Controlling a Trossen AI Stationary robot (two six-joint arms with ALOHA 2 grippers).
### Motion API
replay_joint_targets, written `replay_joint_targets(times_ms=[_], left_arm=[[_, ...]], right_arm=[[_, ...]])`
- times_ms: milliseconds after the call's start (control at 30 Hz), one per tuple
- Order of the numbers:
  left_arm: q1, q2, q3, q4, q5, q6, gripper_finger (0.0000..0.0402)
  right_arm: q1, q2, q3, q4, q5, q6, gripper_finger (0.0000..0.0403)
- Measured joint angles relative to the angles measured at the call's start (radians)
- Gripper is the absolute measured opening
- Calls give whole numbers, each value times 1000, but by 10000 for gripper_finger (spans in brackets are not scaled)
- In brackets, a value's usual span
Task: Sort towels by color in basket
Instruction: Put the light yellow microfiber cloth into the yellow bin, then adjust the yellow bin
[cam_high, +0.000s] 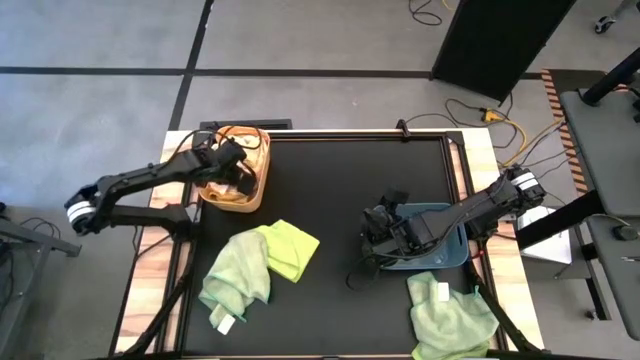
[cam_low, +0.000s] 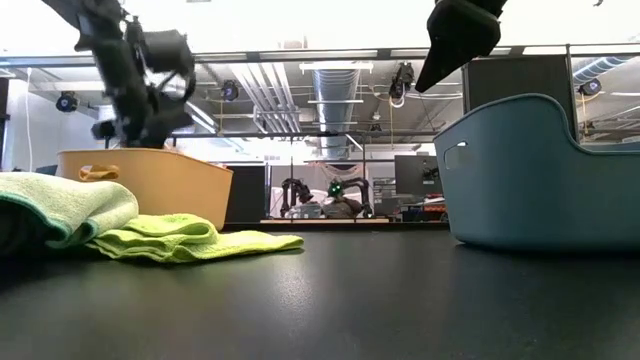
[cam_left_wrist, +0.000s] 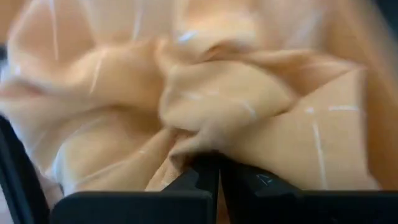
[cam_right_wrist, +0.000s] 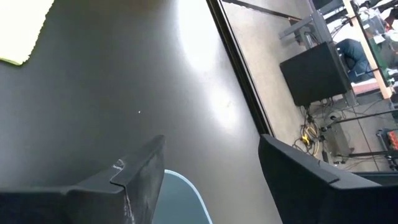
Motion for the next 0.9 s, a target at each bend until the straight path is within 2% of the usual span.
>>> replay_joint_targets(times_ms=[100, 233, 400, 567, 800, 900], left_arm=[[68, 28, -67, 23, 52, 0, 0], [101, 65, -145, 74, 189, 27, 0], [99, 81, -136, 61, 254, 35, 0], [97, 62, 5, -58, 280, 54, 0], [80, 62, 310, -426, 290, 94, 0], [61, 61, 419, -572, 289, 66, 0]], right_arm=[[0, 0, 0, 1, 0, 0, 243], [0, 0, 0, 1, 0, -1, 235], [0, 0, 0, 2, 0, -9, 228], [0, 0, 0, 2, 0, -9, 232], [0, 0, 0, -2, 0, -9, 244], [0, 0, 0, -2, 0, -9, 247]])
